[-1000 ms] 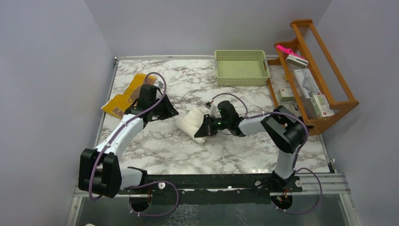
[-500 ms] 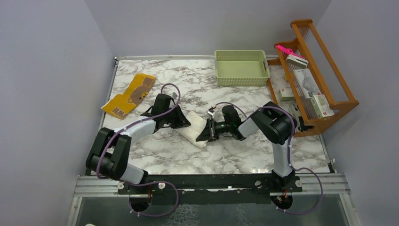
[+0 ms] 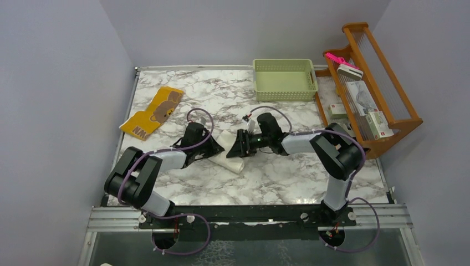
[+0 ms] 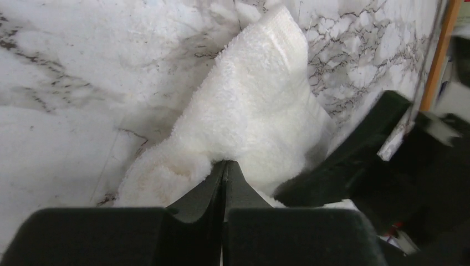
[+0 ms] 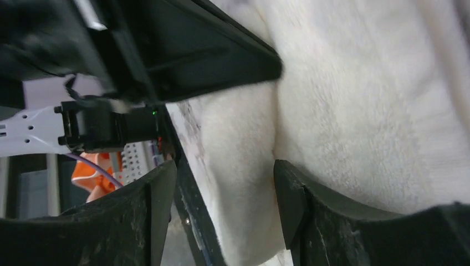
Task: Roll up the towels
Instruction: Roll the towel at the center of the board.
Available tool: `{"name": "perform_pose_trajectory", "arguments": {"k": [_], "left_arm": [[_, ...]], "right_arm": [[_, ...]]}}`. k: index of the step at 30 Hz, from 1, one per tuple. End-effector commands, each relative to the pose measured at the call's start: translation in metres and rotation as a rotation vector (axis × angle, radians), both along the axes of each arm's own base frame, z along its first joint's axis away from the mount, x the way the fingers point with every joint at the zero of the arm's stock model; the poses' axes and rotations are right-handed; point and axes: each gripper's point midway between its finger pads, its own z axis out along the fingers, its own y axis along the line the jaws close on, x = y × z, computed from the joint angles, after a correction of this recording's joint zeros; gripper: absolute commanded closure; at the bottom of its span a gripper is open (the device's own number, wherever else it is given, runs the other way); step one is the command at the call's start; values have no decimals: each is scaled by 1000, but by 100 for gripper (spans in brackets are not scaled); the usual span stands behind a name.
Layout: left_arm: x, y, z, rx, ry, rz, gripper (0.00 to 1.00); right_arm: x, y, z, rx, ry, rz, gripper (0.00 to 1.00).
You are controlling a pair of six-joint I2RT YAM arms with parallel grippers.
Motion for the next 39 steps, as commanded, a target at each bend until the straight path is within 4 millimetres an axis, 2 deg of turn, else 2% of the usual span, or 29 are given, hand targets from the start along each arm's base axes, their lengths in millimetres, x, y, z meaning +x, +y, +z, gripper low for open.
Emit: {"name": "perform_pose_trajectory", "arguments": {"k": [1,5,7,9,12,15,19,28,35,38,39], "left_arm": [[-21,24,-57,179,113,78,100],[-22,22,-68,223,142,60,100],[-23,21,-73,237,161,49,100],[-24,19,-77,241,176,36,100],[-28,20,-88,258,210,24,100],[-31,22,-93,269,222,23,100],[-31,22,-96,275,231,17,100],[-34,23,-102,295,253,2,100],[-38,25,-105,308,269,-11,100],[-39,24,-103,301,270,-21,100],[-39,24,-101,298,268,-22,100]], "right_arm": [[38,-13,26,-147,-315,-62,31],[54,-27,55,-268,-606,-68,25],[54,-34,67,-323,-784,-39,22],[46,-39,71,-359,-939,8,22],[29,-39,83,-332,-1124,69,22],[9,-34,84,-289,-1275,122,21],[0,-28,67,-306,-1364,178,21],[12,-9,29,-409,-1448,259,25],[29,-18,-12,-612,-1389,285,46],[32,-24,-27,-691,-1306,274,62],[31,-25,-30,-700,-1277,275,71]]}}
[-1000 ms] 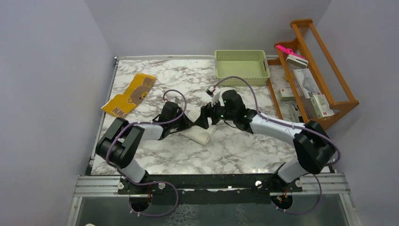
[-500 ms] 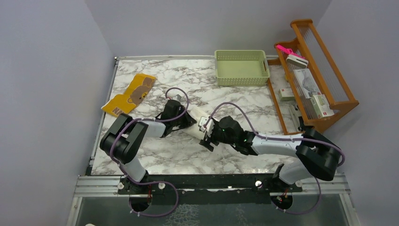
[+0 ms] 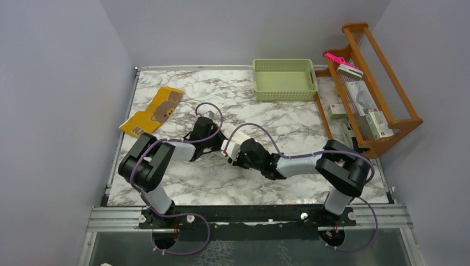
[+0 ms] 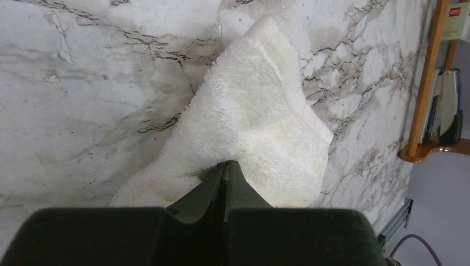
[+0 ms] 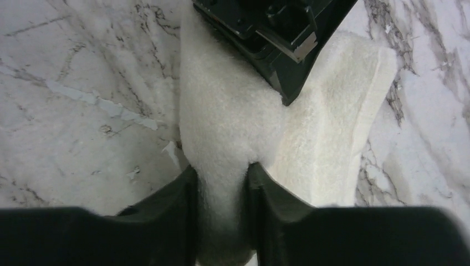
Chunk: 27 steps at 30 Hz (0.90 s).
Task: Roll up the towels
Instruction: Roll the towel at the center of the board.
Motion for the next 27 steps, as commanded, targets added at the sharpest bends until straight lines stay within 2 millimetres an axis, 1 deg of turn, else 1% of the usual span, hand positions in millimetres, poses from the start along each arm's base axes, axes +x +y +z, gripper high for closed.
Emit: {"name": "perform_pose_trajectory", "arguments": {"k": [1,2,4,6,7,8,10,12,13,15,17,19,21,24,27], "left_arm": [[-73,56,-82,289,299,-15,100],[-70,55,-77,284,292,-16,100],[-60,53,-55,263,250,-21,100],[-44,54,-20,246,173,-14,98],[-35,57,0,247,131,-4,95],[-23,58,25,246,74,3,90],[-10,70,66,244,0,36,81],[-6,79,101,227,-56,55,76],[-7,83,113,217,-73,61,74],[-14,88,132,199,-98,53,73],[-27,87,140,180,-104,26,72],[-43,83,139,144,-93,-7,73],[-59,80,135,105,-74,-28,75],[-79,79,124,68,-46,-39,82],[-91,81,113,54,-23,-37,93]], "right_arm": [[5,-7,-15,-55,66,-114,87],[3,-6,-15,-46,90,-130,98],[-2,-3,-11,-18,158,-156,99],[-13,4,-4,35,267,-158,99],[-21,9,1,71,335,-140,99],[-29,15,7,109,404,-121,99],[-47,27,15,164,533,-76,99],[-65,38,21,205,660,-36,99],[-72,43,25,230,720,-30,99],[-84,50,32,280,834,-17,99],[-94,57,40,335,937,-1,99],[-98,59,46,390,1038,-10,99],[-97,58,50,450,1149,-30,99],[-88,47,47,539,1308,-93,99],[-78,38,33,563,1376,-157,99]]}}
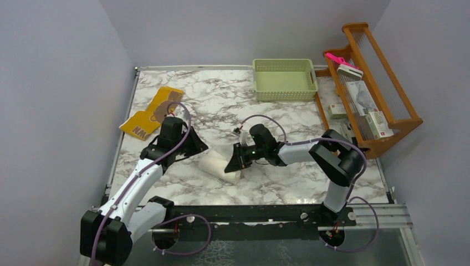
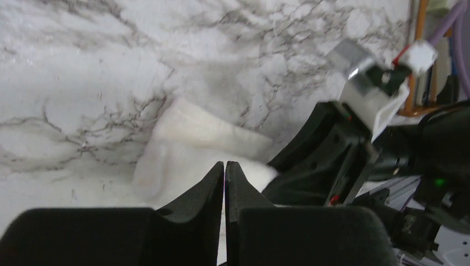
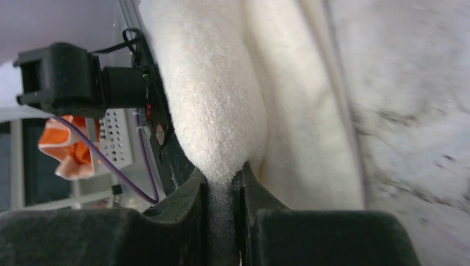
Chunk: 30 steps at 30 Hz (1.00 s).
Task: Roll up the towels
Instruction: Roll the towel at the center of the board.
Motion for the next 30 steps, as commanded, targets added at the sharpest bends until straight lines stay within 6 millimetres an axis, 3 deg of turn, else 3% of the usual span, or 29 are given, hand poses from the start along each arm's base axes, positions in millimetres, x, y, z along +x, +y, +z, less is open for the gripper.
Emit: {"name": "perform_pose_trajectory", "arguments": {"k": [1,8,14,23,24,27,30], "left_arm": [[-31,-3,-18,-46,87,-38,95],[-40,-11,-30,-94,120,-61,99],[-46,-15,-42,-118,153,-70,100],[-57,2,-100,-37,228,17,100],[-58,5,-105,-23,237,30,100],[-54,11,-111,18,238,55,100],[-50,14,-113,46,239,61,100]], "right_arm": [[1,-4,-2,67,210,-30,99],[6,-2,-22,18,226,-43,99],[12,-4,-25,-44,153,-51,99],[5,-2,-27,-70,98,5,98],[4,-1,-25,-75,69,22,89],[11,-2,-15,-132,-76,32,49],[30,-14,2,-194,-255,-13,27]]}}
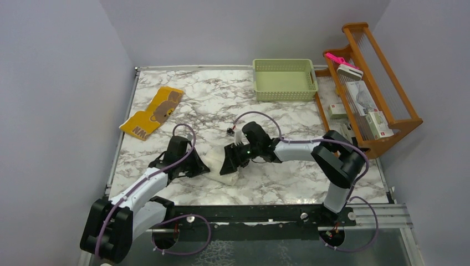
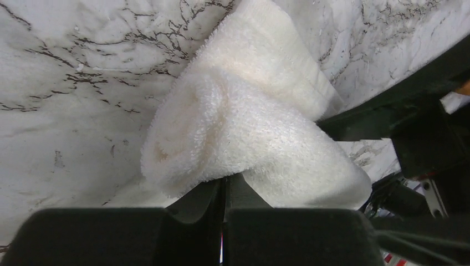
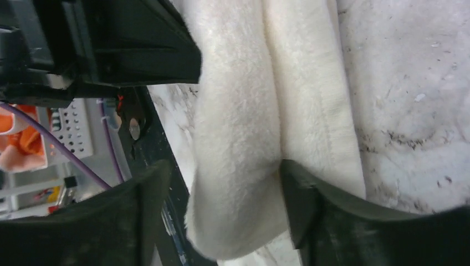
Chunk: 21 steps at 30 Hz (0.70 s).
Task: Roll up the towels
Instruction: Roll the towel at the center of the board.
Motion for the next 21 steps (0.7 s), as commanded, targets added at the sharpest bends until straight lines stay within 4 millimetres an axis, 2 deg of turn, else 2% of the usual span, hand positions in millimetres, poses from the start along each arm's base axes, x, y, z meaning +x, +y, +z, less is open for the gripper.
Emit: {"name": "perform_pose_trajectory", "arguments": {"k": [1,2,5,8,15,19,21], "left_arm": [[14,12,-8,84,-26,45,100],[14,12,-8,87,-23,44,100],[17,10,-6,85,-23,40,100],[19,9,-4,86,-24,35,100],[19,7,-10,94,11,15,100],[19,6,-11,100,27,2,100],[19,6,-12,103,32,-4,100]], "right_arm": [[34,-20,24,-129,-335,-58,19],[42,-25,33,-138,-395,-79,14],[55,-35,61,-166,-601,-121,11],[39,-29,77,-201,-834,-52,10],[7,-12,57,-300,-1012,55,10],[-18,4,61,-304,-1197,87,10],[-22,10,56,-336,-1250,99,10]]}}
